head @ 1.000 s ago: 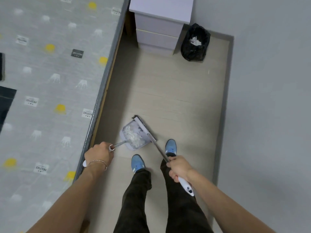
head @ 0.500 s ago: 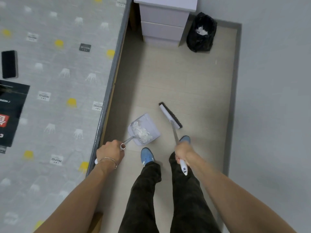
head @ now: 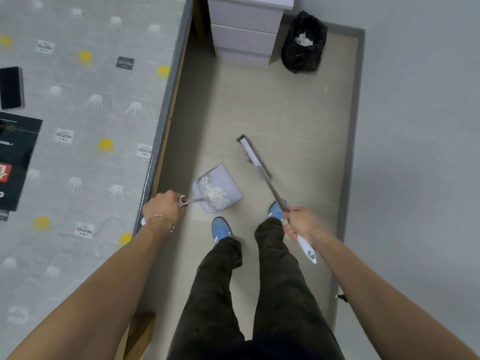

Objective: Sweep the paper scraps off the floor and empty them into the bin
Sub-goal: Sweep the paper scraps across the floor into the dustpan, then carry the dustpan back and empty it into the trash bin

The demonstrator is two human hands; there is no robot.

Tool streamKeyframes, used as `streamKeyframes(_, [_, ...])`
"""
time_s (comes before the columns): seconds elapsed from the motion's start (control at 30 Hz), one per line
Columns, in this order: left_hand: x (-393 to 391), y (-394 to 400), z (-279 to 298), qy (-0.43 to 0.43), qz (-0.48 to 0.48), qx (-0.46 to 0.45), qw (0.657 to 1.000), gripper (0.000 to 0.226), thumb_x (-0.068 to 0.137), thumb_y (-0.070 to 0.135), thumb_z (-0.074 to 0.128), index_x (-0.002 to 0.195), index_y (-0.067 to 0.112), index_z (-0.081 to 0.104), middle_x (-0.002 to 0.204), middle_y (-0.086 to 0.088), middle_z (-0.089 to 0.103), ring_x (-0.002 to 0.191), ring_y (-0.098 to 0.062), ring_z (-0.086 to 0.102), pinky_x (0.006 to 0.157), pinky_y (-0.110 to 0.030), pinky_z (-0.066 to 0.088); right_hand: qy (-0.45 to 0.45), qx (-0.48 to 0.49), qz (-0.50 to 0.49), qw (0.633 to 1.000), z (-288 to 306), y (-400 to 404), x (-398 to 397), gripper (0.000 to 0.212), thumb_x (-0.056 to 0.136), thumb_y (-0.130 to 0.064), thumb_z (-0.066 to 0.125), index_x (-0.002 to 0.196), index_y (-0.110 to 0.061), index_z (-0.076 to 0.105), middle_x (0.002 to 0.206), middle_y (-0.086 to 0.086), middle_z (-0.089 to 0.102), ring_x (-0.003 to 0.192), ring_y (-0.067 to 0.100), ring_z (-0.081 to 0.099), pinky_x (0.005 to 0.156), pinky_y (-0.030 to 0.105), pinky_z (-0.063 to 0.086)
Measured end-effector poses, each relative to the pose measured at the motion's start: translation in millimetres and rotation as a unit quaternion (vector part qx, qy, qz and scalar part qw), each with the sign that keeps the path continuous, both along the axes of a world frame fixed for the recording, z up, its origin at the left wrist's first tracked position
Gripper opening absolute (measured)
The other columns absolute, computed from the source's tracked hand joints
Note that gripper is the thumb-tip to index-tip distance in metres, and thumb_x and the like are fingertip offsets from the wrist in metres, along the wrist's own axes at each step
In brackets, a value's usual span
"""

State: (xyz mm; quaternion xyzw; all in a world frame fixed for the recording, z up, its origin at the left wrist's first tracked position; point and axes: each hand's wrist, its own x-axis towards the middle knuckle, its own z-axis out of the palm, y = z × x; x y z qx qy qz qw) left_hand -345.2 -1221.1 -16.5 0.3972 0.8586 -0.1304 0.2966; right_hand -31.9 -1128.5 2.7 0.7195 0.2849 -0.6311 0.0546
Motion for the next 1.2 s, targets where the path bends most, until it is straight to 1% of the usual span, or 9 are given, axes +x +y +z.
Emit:
streamKeyframes(0.07, [5, 7, 15, 0.002, -0.005, 0.023, 1.000, 0.026, 0.091, 0.032, 0.048, 0.091, 0.021, 0.071, 0.095, -0.015, 0.070, 0.089, -0.038, 0.065, 0.072, -0.032, 0.046, -0.006, 0.028, -0.011, 1.000, 1, 12, 10, 0.020, 0.096, -0.006, 0.043, 0.108, -0.006, 0.059, 0.052, 0.009, 0.040, 0.031, 0.014, 0.034, 0.031, 0.021, 0.029])
streamKeyframes(0.13, [7, 16, 30, 0.007, -0.002, 0.043, 0.999, 0.027, 0.092, 0.033, 0.048, 0.091, 0.020, 0.072, 0.094, -0.016, 0.069, 0.088, -0.039, 0.064, 0.071, -0.032, 0.044, -0.008, 0.051, -0.031, 0.998, 4, 23, 20, 0.014, 0.095, -0.002, 0.044, 0.094, -0.003, 0.058, 0.052, 0.010, 0.039, 0.029, 0.015, 0.035, 0.031, 0.021, 0.027])
streamKeyframes(0.2, [7, 25, 44, 0.007, 0.016, 0.064, 0.998, 0.027, 0.091, 0.034, 0.048, 0.092, 0.020, 0.072, 0.096, -0.016, 0.068, 0.091, -0.040, 0.063, 0.073, -0.034, 0.044, -0.010, 0.059, -0.045, 0.997, 6, 34, 30, 0.017, 0.096, -0.002, 0.043, 0.083, -0.006, 0.053, 0.050, 0.009, 0.037, 0.026, 0.014, 0.034, 0.031, 0.020, 0.026])
streamKeyframes(0.3, [6, 41, 63, 0.006, 0.033, 0.093, 0.995, 0.025, 0.090, 0.035, 0.051, 0.090, 0.020, 0.071, 0.098, -0.016, 0.067, 0.093, -0.040, 0.062, 0.073, -0.034, 0.043, -0.001, 0.046, -0.087, 0.995, 11, 41, 46, 0.022, 0.098, -0.005, 0.038, 0.078, -0.011, 0.045, 0.054, 0.008, 0.034, 0.023, 0.012, 0.030, 0.028, 0.017, 0.025])
streamKeyframes(0.4, [5, 59, 83, 0.002, 0.042, 0.120, 0.992, 0.024, 0.089, 0.036, 0.055, 0.091, 0.019, 0.072, 0.097, -0.015, 0.068, 0.092, -0.039, 0.063, 0.073, -0.034, 0.044, 0.023, 0.030, -0.170, 0.985, 24, 37, 57, 0.020, 0.098, -0.006, 0.034, 0.080, -0.010, 0.043, 0.057, 0.006, 0.030, 0.024, 0.010, 0.028, 0.027, 0.015, 0.024])
streamKeyframes(0.73, [16, 120, 129, -0.018, 0.056, 0.173, 0.983, 0.022, 0.086, 0.040, 0.057, 0.091, 0.024, 0.071, 0.093, -0.011, 0.069, 0.088, -0.038, 0.063, 0.076, -0.037, 0.050, 0.065, -0.033, -0.329, 0.941, 44, 24, 82, 0.026, 0.100, -0.007, 0.038, 0.074, -0.010, 0.038, 0.063, 0.002, 0.027, 0.024, 0.006, 0.032, 0.026, 0.013, 0.028])
streamKeyframes(1.0, [52, 173, 143, -0.068, 0.130, 0.193, 0.970, 0.025, 0.076, 0.038, 0.059, 0.085, 0.023, 0.075, 0.082, -0.006, 0.069, 0.081, -0.033, 0.064, 0.072, -0.036, 0.055, 0.148, -0.048, -0.383, 0.910, 52, 54, 103, 0.023, 0.102, -0.012, 0.034, 0.082, -0.008, 0.045, 0.047, 0.000, 0.037, 0.026, 0.004, 0.033, 0.024, 0.015, 0.029])
streamKeyframes(1.13, [83, 203, 149, -0.105, 0.177, 0.208, 0.956, 0.024, 0.077, 0.032, 0.060, 0.083, 0.015, 0.076, 0.080, -0.009, 0.070, 0.073, -0.029, 0.062, 0.072, -0.034, 0.053, 0.125, -0.022, -0.387, 0.913, 60, 79, 111, 0.019, 0.100, -0.008, 0.036, 0.082, -0.008, 0.044, 0.057, 0.002, 0.033, 0.025, 0.005, 0.032, 0.024, 0.014, 0.027])
streamKeyframes(1.2, [102, 221, 149, -0.129, 0.203, 0.222, 0.945, 0.021, 0.078, 0.029, 0.065, 0.085, 0.013, 0.077, 0.080, -0.010, 0.070, 0.071, -0.027, 0.060, 0.070, -0.034, 0.051, 0.118, -0.009, -0.380, 0.917, 66, 97, 114, 0.020, 0.099, -0.005, 0.036, 0.083, -0.008, 0.047, 0.056, 0.001, 0.031, 0.025, 0.006, 0.030, 0.025, 0.014, 0.027])
